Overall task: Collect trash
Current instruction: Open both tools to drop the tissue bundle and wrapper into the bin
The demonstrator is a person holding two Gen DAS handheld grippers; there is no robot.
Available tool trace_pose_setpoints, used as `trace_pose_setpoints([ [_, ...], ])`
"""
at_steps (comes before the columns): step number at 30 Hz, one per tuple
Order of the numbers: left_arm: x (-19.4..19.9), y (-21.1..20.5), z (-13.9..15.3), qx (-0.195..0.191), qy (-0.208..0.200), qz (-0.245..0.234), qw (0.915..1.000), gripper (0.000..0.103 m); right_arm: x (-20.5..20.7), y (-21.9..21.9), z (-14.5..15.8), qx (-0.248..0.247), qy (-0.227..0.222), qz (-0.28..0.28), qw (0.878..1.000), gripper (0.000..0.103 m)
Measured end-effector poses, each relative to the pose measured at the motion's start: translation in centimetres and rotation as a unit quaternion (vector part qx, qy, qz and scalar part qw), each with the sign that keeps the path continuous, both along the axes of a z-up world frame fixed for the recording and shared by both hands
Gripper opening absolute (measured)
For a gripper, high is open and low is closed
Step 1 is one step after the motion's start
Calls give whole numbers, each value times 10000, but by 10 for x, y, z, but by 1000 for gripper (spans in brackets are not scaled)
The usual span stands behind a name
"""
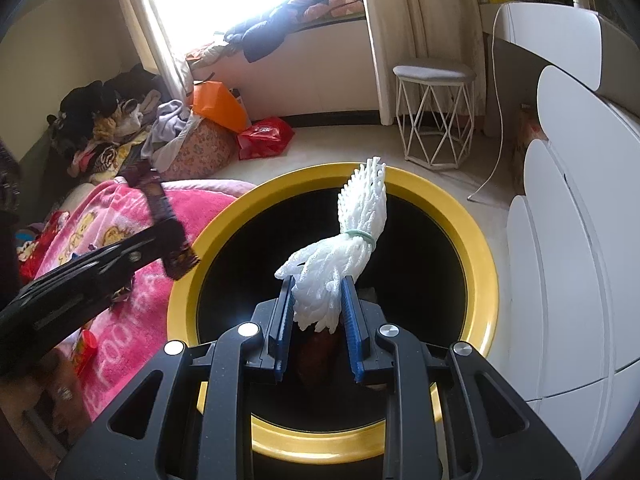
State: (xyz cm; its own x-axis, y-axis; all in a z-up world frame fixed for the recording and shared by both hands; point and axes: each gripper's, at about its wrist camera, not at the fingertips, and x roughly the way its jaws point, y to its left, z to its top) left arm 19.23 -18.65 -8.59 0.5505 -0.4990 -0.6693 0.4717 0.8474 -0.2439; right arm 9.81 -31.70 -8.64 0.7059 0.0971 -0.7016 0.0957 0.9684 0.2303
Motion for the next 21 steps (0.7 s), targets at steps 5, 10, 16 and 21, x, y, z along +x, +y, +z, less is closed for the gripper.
trace_pose_setpoints([
  [5,13,-11,-5,83,98,-47,9999,10,-1,-6,-2,87,36,-103,9999,25],
  [10,17,-14,-9,14,178,-29,9998,13,-1,-13,-3,179,63,-181,9997,30],
  [16,15,-6,-8,24,165,154,9997,54,-2,-17,-2,206,60,-306,9993,46],
  [21,5,13,6,-16,-75,421,9991,88,-2,-18,1,209,2,-354,9992,55],
])
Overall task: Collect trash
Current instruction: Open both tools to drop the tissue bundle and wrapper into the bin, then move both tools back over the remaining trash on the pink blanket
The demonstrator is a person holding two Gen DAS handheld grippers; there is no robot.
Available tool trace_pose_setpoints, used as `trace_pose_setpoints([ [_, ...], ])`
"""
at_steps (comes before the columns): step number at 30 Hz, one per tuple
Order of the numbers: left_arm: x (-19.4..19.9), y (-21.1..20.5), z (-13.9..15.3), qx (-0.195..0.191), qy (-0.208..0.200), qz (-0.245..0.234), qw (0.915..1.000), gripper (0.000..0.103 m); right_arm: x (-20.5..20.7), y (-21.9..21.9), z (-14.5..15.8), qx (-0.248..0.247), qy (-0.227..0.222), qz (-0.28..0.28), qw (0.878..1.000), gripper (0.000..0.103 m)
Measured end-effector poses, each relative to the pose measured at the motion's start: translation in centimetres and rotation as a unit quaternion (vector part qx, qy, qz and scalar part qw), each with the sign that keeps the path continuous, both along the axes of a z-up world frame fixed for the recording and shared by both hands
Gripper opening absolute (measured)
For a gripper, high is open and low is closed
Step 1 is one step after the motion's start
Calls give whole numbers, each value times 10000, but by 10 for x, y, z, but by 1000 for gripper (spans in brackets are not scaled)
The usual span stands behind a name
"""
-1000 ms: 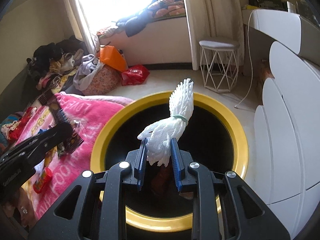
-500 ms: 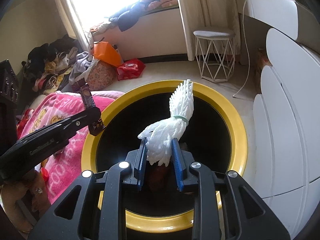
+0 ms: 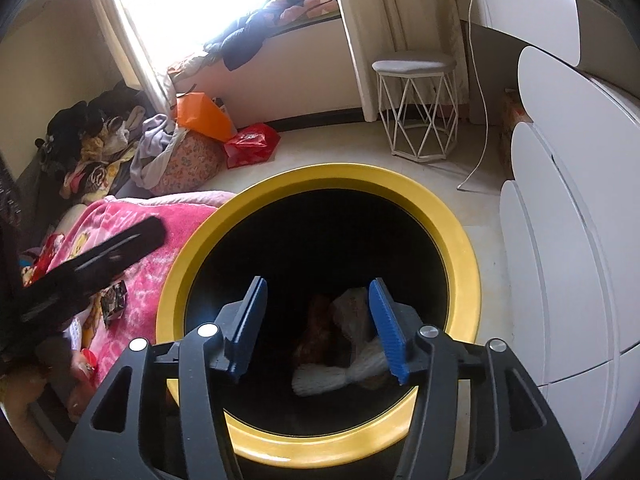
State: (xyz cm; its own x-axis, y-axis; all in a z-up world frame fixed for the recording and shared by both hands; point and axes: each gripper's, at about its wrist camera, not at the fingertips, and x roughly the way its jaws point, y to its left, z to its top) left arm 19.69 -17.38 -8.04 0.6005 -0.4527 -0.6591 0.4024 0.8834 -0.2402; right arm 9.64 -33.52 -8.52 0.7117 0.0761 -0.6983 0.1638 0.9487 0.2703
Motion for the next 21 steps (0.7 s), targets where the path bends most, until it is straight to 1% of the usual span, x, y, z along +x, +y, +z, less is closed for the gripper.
trace_pose_setpoints([
  [1,-3,3,3,44,-70,76,9999,92,-1,1,1,1,-33,-5,10000,58],
  [6,-18,25,13,119,-292,370,9988,92,-3,7,6,7,-209,23,9998,63],
  [10,-29,44,18,192,-435,617,9970,92,-7,20,16,5,-503,157,9986,68],
  [16,-43,70,26,263,-705,908,9930,92,-13,41,31,-18,-886,425,9952,70],
  [21,-51,87,36,287,-903,1110,9893,92,-16,61,37,-68,-1037,693,9922,70],
])
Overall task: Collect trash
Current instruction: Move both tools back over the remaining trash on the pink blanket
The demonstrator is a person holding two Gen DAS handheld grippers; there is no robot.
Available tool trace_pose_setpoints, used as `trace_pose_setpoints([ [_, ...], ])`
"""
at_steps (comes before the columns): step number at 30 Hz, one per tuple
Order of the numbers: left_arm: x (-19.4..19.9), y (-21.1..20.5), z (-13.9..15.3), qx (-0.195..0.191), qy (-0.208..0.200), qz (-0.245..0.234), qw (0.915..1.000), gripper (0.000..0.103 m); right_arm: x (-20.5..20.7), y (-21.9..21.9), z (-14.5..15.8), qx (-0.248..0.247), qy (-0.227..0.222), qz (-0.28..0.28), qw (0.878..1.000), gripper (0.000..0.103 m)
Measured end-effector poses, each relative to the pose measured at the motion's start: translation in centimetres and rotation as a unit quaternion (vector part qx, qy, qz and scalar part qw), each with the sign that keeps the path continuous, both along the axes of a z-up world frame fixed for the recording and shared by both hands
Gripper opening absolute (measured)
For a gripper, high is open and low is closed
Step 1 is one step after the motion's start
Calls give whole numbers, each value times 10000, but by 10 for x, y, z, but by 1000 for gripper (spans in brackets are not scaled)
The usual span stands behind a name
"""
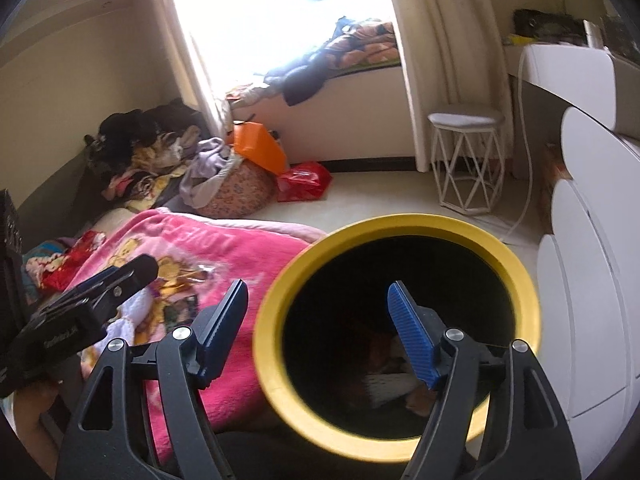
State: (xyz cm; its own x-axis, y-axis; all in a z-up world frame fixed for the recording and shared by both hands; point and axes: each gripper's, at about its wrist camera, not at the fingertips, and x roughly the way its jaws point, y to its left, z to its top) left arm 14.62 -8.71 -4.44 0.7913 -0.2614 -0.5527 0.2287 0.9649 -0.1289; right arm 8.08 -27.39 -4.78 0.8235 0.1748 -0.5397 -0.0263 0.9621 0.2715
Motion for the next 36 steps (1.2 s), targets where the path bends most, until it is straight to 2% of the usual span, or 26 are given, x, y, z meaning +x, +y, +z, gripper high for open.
trace_pose_setpoints([
  [11,-13,47,6,-46,-179,475,9987,92,-10,54,7,-209,-169,643,9976,71],
  [23,-19,104,2,-93,-152,1062,9942,92,-11,116,12,-273,-187,1448,9889,71],
  [36,-22,187,-1,-115,-116,1865,9823,92,8,191,0,-384,179,2257,9733,71],
])
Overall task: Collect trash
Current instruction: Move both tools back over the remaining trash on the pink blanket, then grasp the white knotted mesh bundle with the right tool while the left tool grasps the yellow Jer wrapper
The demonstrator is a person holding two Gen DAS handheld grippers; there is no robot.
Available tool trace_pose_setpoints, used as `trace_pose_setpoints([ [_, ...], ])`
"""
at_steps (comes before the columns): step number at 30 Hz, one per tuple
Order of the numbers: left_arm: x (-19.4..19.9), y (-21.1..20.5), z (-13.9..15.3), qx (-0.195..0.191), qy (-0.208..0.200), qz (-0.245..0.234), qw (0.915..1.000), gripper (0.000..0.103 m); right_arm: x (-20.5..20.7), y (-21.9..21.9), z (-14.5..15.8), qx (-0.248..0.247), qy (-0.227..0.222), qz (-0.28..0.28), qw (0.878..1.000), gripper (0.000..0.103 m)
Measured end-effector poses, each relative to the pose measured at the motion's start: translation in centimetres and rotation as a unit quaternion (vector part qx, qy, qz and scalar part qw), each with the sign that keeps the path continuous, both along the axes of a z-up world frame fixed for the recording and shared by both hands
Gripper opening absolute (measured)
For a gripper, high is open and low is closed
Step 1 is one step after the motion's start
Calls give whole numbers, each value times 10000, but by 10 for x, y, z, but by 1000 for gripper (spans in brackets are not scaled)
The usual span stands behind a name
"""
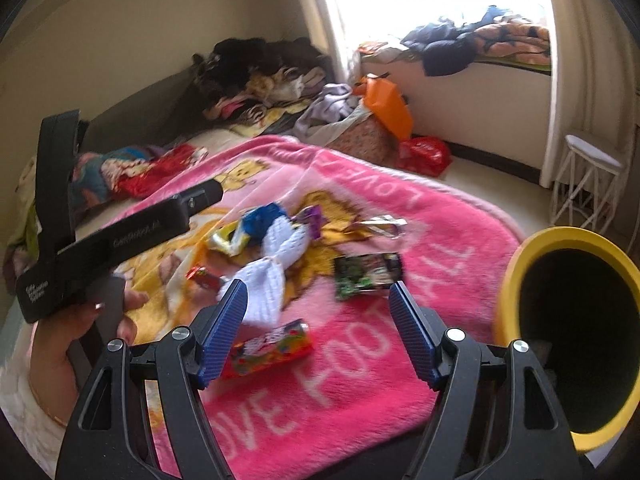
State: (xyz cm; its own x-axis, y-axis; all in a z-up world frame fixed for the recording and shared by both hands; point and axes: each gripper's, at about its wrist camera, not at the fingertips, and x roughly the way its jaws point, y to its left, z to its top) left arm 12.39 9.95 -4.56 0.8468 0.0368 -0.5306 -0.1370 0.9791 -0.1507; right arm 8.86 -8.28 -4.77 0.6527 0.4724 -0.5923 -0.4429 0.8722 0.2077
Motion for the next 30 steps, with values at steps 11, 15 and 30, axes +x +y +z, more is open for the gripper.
trace_pose_setpoints([
  [11,15,62,-36,-410,626,542,9957,92,19,49,-22,-74,456,493,9977,71],
  [15,22,77,-50,-704,802,625,9923,83,28,62,-30,-89,686,526,9962,71],
  [30,62,85,-86,-1475,1382,592,9776,53,52,88,-63,-93,1325,587,9894,54],
])
